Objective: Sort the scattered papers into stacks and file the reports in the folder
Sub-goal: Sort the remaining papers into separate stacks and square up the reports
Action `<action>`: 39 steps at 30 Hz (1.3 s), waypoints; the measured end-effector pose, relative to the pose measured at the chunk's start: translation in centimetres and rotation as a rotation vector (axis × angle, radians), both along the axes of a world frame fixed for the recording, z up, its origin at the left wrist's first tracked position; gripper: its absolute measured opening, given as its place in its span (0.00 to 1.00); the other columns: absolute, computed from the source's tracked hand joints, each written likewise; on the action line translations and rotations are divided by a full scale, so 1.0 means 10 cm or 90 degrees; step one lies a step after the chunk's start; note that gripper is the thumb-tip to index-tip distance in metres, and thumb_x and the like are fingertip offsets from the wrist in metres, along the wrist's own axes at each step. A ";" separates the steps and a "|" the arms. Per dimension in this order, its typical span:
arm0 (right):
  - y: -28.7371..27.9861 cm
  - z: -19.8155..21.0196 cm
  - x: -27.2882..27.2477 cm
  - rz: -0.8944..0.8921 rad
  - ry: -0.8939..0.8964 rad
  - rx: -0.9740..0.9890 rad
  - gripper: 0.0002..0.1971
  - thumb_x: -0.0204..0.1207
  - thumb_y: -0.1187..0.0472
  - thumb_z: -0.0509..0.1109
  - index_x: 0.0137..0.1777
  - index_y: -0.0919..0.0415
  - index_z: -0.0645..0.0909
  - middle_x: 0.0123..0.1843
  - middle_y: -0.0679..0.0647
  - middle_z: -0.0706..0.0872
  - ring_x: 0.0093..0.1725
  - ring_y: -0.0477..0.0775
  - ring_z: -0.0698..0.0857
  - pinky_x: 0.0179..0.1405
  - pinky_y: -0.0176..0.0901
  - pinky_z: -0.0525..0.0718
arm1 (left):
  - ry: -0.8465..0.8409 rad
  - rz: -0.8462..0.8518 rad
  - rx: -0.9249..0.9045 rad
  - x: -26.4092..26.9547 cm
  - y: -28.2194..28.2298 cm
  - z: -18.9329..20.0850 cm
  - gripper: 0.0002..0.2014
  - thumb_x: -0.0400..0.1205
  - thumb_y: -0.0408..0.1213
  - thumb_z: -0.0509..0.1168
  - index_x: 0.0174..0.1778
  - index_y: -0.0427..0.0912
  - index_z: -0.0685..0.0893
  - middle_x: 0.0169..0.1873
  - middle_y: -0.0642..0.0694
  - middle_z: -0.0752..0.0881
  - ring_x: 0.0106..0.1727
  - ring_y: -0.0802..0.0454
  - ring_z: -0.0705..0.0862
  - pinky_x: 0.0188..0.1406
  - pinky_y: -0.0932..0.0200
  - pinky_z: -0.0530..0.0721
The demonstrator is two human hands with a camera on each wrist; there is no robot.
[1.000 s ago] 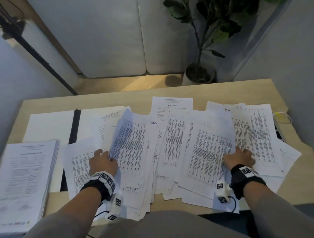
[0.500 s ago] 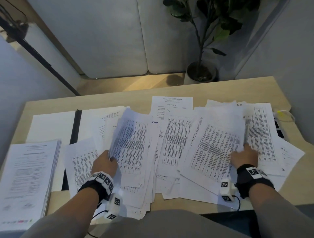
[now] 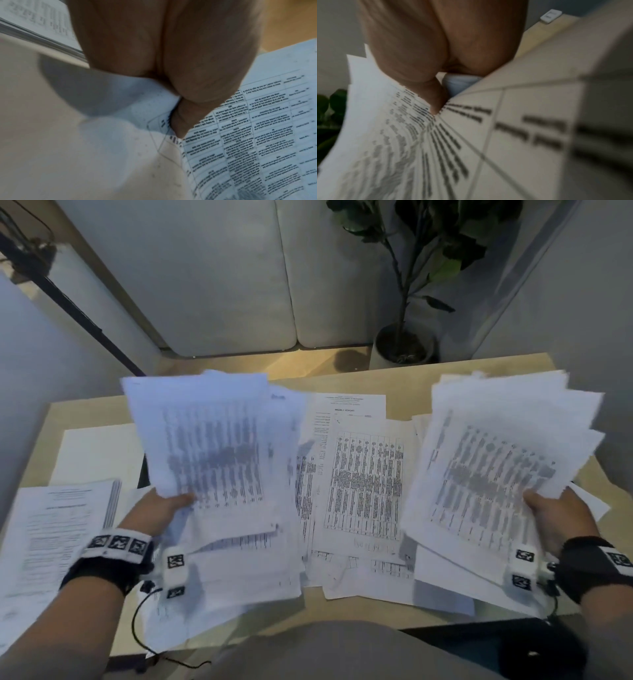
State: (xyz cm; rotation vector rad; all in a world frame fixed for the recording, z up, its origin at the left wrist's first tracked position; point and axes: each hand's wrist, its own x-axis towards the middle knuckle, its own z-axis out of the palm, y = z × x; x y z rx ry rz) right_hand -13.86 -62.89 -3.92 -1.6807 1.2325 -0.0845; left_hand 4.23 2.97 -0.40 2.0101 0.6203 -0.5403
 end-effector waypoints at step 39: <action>1.72 0.32 0.70 0.359 -0.011 0.030 0.38 0.85 0.66 0.71 0.89 0.46 0.58 0.80 0.53 0.78 0.78 0.55 0.77 0.77 0.55 0.76 | 0.046 -0.113 0.164 -0.45 -0.96 -0.35 0.13 0.79 0.45 0.71 0.54 0.40 0.85 0.49 0.42 0.90 0.46 0.45 0.89 0.48 0.50 0.89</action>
